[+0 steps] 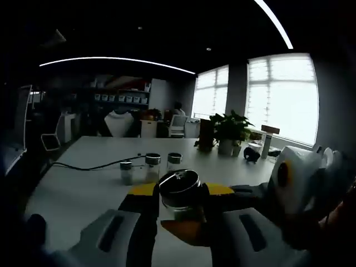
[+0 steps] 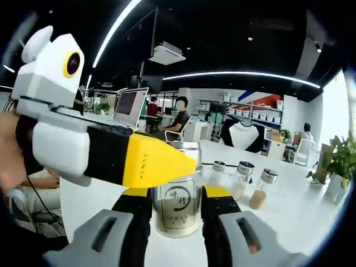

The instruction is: Rotate the seasoning bottle until the label or dispensing opening points toward the visible target arrow and the bottle remains upright within the marked orientation range

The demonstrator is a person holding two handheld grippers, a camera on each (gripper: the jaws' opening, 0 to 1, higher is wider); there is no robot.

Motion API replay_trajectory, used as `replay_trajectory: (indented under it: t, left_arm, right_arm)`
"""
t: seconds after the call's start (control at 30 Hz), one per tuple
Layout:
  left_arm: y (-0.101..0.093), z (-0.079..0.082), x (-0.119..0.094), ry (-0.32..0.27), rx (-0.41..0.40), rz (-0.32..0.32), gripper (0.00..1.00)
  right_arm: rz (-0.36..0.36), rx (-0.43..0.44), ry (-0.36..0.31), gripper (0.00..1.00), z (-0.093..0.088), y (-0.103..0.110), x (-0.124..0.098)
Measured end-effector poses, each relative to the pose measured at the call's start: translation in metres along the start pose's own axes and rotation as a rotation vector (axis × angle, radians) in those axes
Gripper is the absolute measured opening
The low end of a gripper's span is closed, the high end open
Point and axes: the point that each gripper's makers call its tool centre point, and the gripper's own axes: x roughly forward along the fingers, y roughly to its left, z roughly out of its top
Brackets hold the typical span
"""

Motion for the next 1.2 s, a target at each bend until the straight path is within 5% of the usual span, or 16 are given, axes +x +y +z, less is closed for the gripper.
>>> replay_trajectory:
  t: [0.27,0.37,0.47,0.53,0.7,0.83,0.97,1.07,1.2]
  left_arm:
    - [-0.004,-0.004,-0.002,0.018,-0.032,-0.02,0.32]
    - [-0.011,-0.002,-0.003,0.027,0.078,-0.087,0.32]
    - [-0.018,0.002,-0.009,0.024,0.118,-0.168,0.32]
    - [-0.014,0.006,-0.014,0.011,0.087,-0.214,0.31]
    - [-0.032,0.006,-0.03,0.013,0.186,-0.378,0.31]
    - [-0.041,0.002,-0.037,0.015,0.194,-0.449,0.31]
    - [-0.033,0.0,-0.038,0.007,0.132,-0.472,0.32]
    - [-0.022,-0.008,-0.031,0.055,0.101,-0.414,0.32]
    - [-0.012,-0.006,-0.023,0.055,0.034,-0.33,0.32]
  right_arm:
    - [-0.02,-0.074,-0.006,0.31,-0.003,-0.004,-0.007]
    - [0.055,-0.022,-0.032,0.31,0.0,0.002,-0.011]
    - [0.174,-0.023,-0.071,0.31,0.006,0.008,-0.017]
    - [0.292,0.053,-0.107,0.31,0.012,0.014,-0.024]
    - [0.596,0.218,-0.159,0.3,0.02,0.028,-0.045]
    - [0.707,0.2,-0.179,0.31,0.02,0.041,-0.054]
    - [0.671,0.163,-0.183,0.31,0.019,0.042,-0.051]
    - [0.533,0.003,-0.116,0.31,0.009,0.04,-0.037]
    - [0.45,0.022,-0.098,0.3,0.007,0.035,-0.021]
